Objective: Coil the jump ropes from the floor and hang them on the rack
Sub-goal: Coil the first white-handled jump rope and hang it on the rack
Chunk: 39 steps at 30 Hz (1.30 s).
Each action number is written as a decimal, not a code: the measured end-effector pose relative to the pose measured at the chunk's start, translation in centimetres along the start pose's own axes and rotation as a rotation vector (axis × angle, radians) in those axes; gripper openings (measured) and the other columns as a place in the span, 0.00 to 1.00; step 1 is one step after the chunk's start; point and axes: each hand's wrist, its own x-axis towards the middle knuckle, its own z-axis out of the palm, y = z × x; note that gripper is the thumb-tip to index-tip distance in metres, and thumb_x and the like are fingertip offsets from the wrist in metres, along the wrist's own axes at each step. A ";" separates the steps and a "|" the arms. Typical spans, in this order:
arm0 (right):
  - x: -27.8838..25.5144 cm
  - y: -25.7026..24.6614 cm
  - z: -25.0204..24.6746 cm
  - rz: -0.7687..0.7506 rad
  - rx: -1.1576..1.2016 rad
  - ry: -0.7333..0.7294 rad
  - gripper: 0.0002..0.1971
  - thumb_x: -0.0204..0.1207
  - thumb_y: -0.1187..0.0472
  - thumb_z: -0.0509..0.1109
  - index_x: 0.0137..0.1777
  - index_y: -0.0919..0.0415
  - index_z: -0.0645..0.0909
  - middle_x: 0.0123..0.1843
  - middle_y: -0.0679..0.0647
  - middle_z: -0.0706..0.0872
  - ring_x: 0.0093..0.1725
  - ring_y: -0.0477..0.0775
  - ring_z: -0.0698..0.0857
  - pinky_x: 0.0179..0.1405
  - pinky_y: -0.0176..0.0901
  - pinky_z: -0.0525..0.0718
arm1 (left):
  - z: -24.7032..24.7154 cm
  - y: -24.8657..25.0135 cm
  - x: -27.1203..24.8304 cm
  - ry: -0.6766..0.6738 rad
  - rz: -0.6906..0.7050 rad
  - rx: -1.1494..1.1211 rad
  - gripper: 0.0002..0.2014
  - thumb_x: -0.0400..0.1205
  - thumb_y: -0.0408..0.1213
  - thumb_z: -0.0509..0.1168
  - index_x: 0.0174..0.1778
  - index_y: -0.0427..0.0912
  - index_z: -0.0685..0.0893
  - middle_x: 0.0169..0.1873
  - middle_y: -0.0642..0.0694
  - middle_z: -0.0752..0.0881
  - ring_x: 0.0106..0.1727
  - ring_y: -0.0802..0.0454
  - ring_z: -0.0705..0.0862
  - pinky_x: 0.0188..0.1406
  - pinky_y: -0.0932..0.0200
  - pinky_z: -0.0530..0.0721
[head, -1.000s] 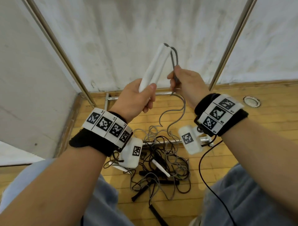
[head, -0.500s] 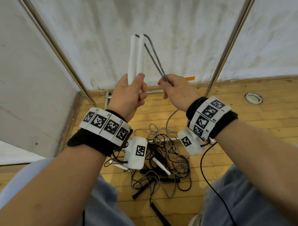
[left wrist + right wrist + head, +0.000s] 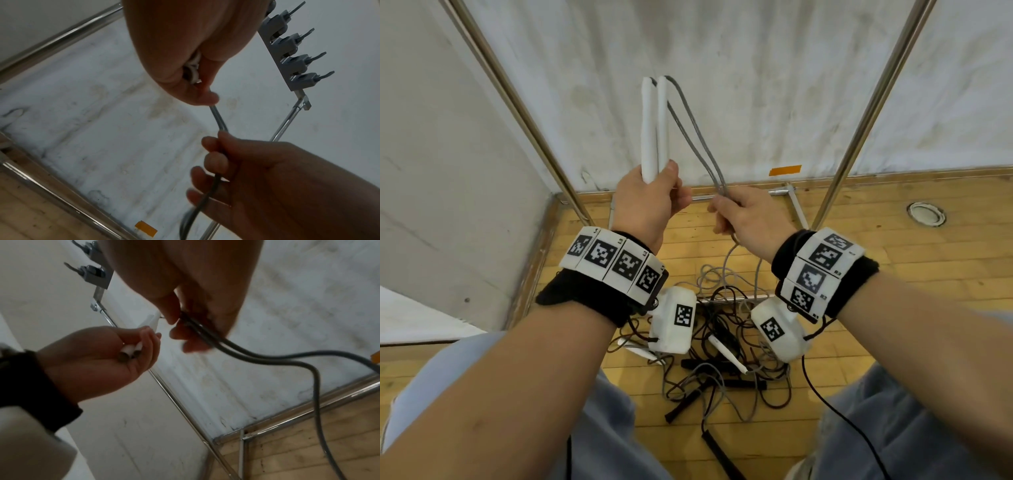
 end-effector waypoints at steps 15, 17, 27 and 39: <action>-1.9 0.9 3.2 0.076 -0.085 -0.352 0.23 0.85 0.50 0.55 0.29 0.55 0.75 0.22 0.47 0.72 0.26 0.51 0.69 0.34 0.46 0.69 | 0.1 -0.1 -0.3 -0.134 -0.275 -0.229 0.08 0.88 0.40 0.56 0.58 0.42 0.75 0.30 0.47 0.88 0.30 0.51 0.87 0.31 0.59 0.87; -1.9 1.0 3.0 0.056 -0.157 -0.347 0.24 0.84 0.45 0.55 0.28 0.54 0.72 0.23 0.48 0.70 0.26 0.50 0.67 0.32 0.45 0.67 | -0.2 0.2 0.1 -0.083 -0.224 -0.213 0.06 0.88 0.39 0.57 0.57 0.41 0.74 0.26 0.49 0.79 0.22 0.56 0.76 0.22 0.61 0.77; -0.7 1.6 0.3 -0.032 -0.533 -0.208 0.17 0.82 0.51 0.61 0.31 0.53 0.69 0.27 0.47 0.71 0.28 0.47 0.70 0.27 0.40 0.64 | -3.1 1.2 2.9 0.382 0.162 0.263 0.03 0.85 0.40 0.60 0.48 0.44 0.74 0.42 0.43 0.80 0.40 0.44 0.83 0.47 0.43 0.88; 0.8 0.1 -3.1 -0.236 -0.489 0.085 0.13 0.83 0.54 0.61 0.43 0.60 0.80 0.29 0.41 0.74 0.30 0.40 0.73 0.30 0.22 0.67 | -4.2 -1.5 2.4 -0.139 0.142 1.153 0.19 0.84 0.55 0.58 0.48 0.41 0.79 0.33 0.47 0.82 0.33 0.50 0.81 0.29 0.55 0.79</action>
